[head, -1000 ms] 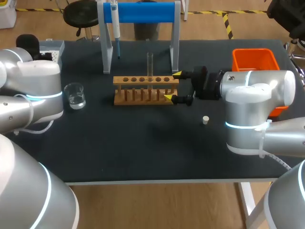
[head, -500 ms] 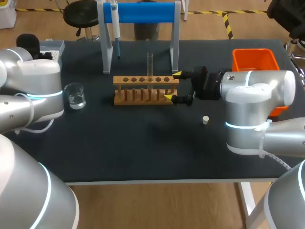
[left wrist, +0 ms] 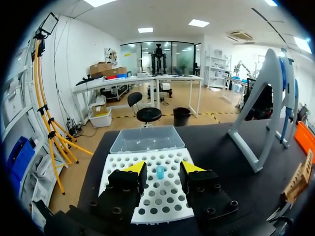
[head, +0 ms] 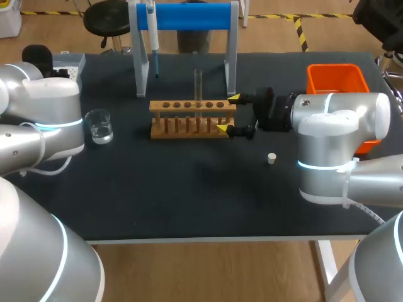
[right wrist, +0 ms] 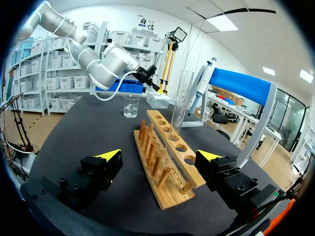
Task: Invert the test tube, pick up the pipette, mount the tip to pipette, aspirate from beaker and dispense into the tube, eject the tip, return the pipette, and cap with the stopper.
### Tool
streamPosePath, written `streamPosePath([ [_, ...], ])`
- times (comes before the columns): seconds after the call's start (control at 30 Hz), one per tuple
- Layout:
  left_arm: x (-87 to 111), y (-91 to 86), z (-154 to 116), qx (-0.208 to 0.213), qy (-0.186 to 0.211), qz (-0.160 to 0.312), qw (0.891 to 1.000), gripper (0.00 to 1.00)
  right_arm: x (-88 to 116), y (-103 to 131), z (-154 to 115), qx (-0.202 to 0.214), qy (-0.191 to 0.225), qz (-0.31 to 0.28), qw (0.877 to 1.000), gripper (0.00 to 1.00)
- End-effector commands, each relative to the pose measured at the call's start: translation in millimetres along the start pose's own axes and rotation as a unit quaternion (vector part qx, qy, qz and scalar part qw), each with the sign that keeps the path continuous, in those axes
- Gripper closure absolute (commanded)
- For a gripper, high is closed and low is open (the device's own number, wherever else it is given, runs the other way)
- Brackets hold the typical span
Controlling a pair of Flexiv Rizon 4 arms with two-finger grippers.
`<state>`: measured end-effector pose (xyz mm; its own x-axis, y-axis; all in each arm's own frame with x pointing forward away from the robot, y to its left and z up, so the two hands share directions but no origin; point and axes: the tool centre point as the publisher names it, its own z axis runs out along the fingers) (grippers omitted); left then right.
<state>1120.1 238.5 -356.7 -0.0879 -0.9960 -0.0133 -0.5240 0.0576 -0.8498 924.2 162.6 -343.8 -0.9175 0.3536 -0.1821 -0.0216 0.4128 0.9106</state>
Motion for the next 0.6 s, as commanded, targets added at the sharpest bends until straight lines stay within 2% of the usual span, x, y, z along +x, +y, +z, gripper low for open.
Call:
streamPosePath([
  [0.03,-1.8,-1.4,5.2,-0.003,0.002,0.001,1.0,0.58,1.0,0.0,-0.5,0.001,-0.001,0.0,1.0,0.0],
  [0.6,-3.6,0.2,9.1,-0.006,0.003,0.003,1.0,0.59,1.0,0.0,-0.5,0.001,-0.001,0.0,1.0,0.0],
])
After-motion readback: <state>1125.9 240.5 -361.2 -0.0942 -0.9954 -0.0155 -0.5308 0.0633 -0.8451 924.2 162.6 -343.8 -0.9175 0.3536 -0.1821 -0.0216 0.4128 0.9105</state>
